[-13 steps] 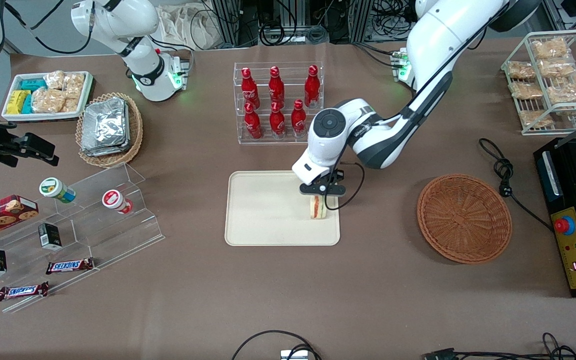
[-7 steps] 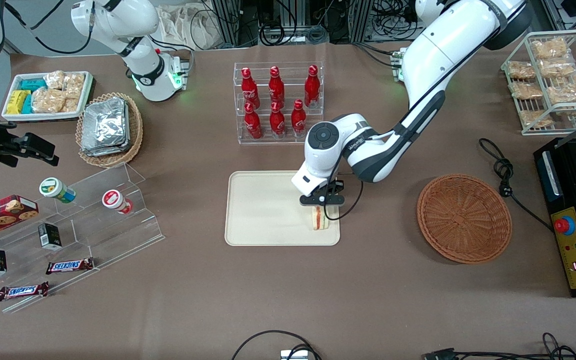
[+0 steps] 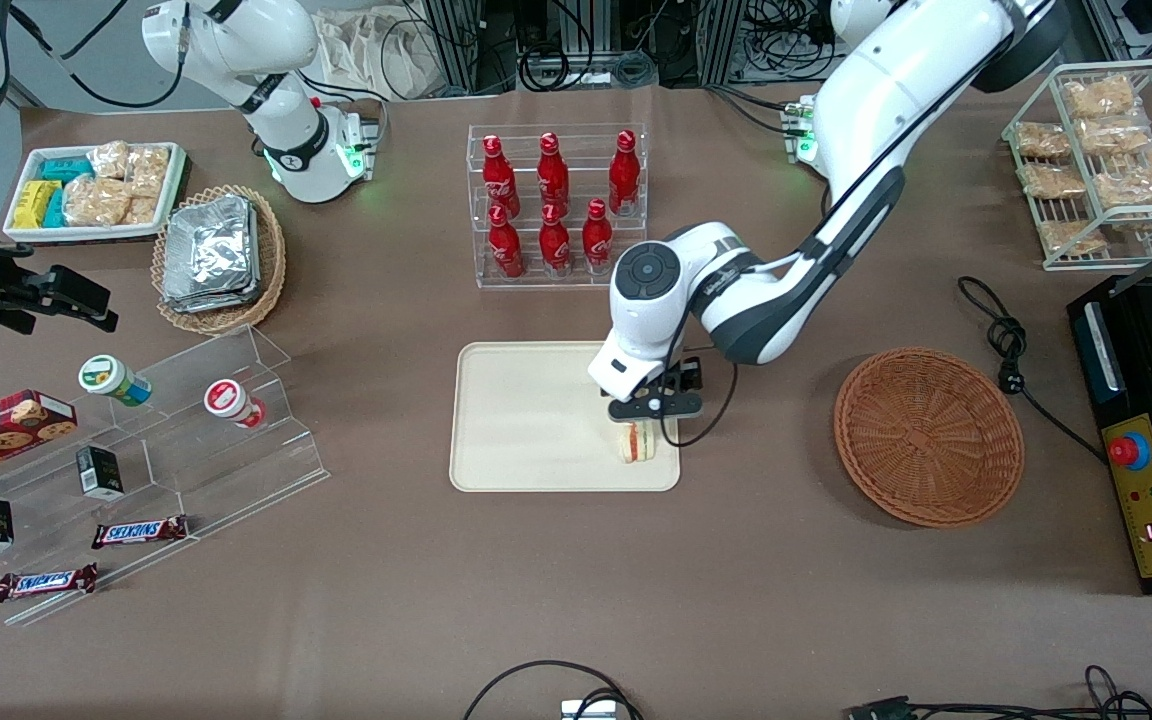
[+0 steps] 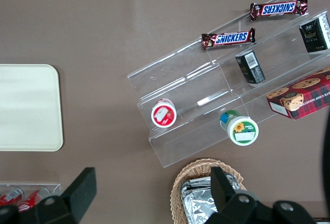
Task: Place sandwich from basket to tray
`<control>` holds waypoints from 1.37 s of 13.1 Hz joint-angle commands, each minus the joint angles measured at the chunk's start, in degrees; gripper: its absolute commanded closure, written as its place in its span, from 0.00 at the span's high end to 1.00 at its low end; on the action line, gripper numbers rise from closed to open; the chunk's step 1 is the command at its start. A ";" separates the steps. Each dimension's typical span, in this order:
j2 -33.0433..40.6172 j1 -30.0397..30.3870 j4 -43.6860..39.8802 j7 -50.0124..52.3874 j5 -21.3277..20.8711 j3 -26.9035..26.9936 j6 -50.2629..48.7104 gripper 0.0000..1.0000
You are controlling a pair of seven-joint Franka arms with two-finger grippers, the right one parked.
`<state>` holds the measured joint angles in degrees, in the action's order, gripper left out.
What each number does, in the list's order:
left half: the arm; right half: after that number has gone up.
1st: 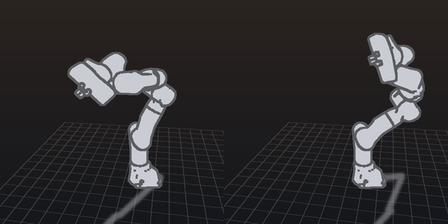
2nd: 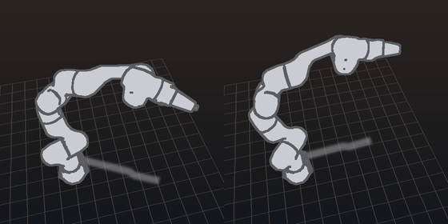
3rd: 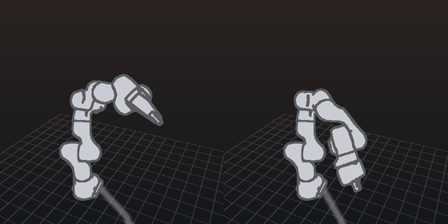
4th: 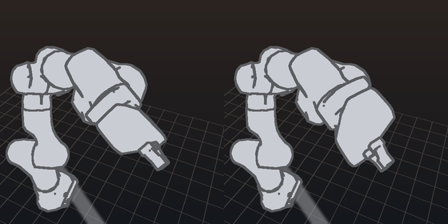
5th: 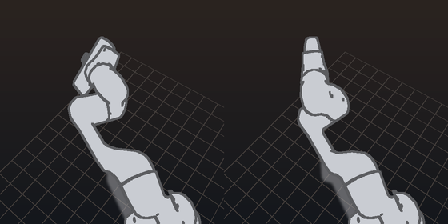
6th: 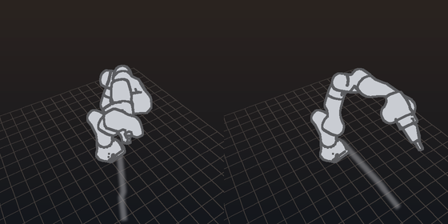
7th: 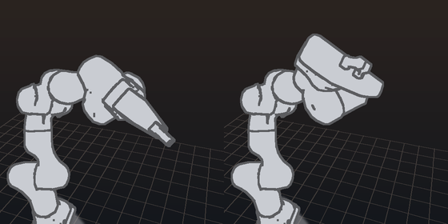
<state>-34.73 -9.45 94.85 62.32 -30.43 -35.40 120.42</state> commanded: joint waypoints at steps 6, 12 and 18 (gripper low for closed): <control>16.69 14.61 2.87 -16.04 10.73 -0.11 -9.06 1.00; 27.14 17.45 7.35 -46.78 23.45 13.82 -9.93 1.00; 34.11 10.34 12.64 -57.14 26.30 27.64 -12.65 1.00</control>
<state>-3.18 4.68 105.76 5.51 -4.98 -10.88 109.27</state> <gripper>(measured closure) 0.000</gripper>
